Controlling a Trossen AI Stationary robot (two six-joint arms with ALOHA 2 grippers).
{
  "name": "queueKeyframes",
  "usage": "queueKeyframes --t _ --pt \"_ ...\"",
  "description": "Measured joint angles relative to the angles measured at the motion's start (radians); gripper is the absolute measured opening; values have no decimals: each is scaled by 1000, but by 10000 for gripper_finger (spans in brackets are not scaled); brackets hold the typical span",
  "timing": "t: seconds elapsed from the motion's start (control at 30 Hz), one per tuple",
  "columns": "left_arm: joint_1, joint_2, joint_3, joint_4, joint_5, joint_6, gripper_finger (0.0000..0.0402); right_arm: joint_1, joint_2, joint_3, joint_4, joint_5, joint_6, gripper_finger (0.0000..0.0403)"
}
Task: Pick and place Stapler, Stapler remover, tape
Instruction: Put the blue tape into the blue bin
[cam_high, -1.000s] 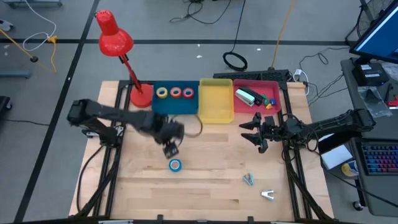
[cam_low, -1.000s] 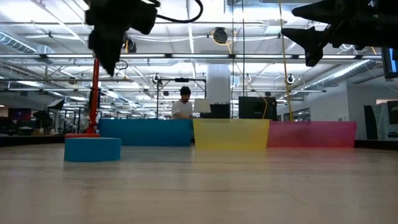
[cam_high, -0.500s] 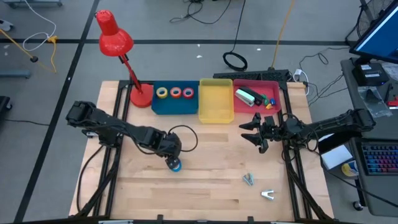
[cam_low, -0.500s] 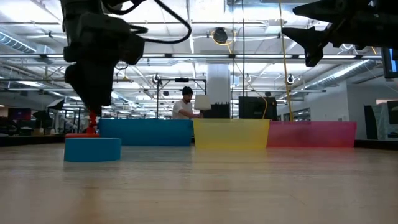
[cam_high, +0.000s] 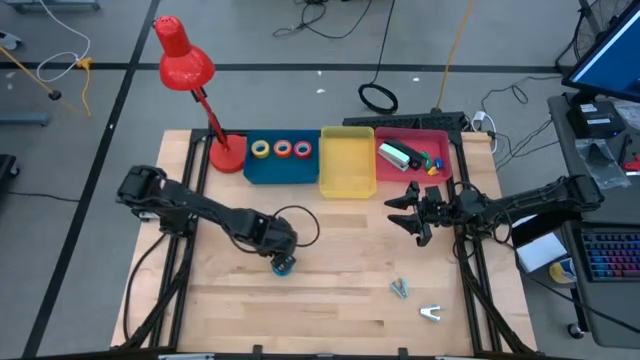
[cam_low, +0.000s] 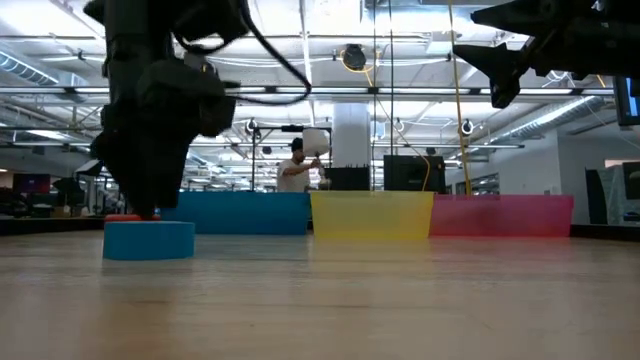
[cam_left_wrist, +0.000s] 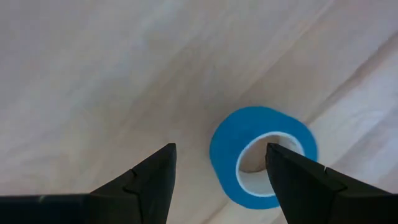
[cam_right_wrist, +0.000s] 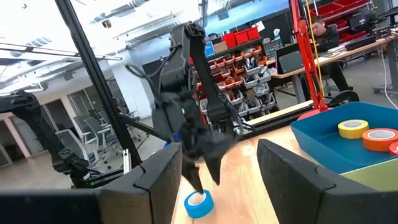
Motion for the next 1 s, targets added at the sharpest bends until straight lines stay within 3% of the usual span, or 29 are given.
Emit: queueKeyframes --t 0.4,0.53,0.73,0.9,1.0 --pt "1 137 6 31 78 -42 238 0 1 0 -6 0 -1 201" --pt "2 131 3 25 77 -48 186 0 1 0 -6 0 -4 201" --pt "14 116 12 0 100 3 45 0 1 0 -6 2 -11 201" --pt "36 25 46 12 217 121 36 0 1 0 -6 2 -12 201" --pt "54 -64 72 100 249 247 37 0 1 0 -9 2 -15 201"
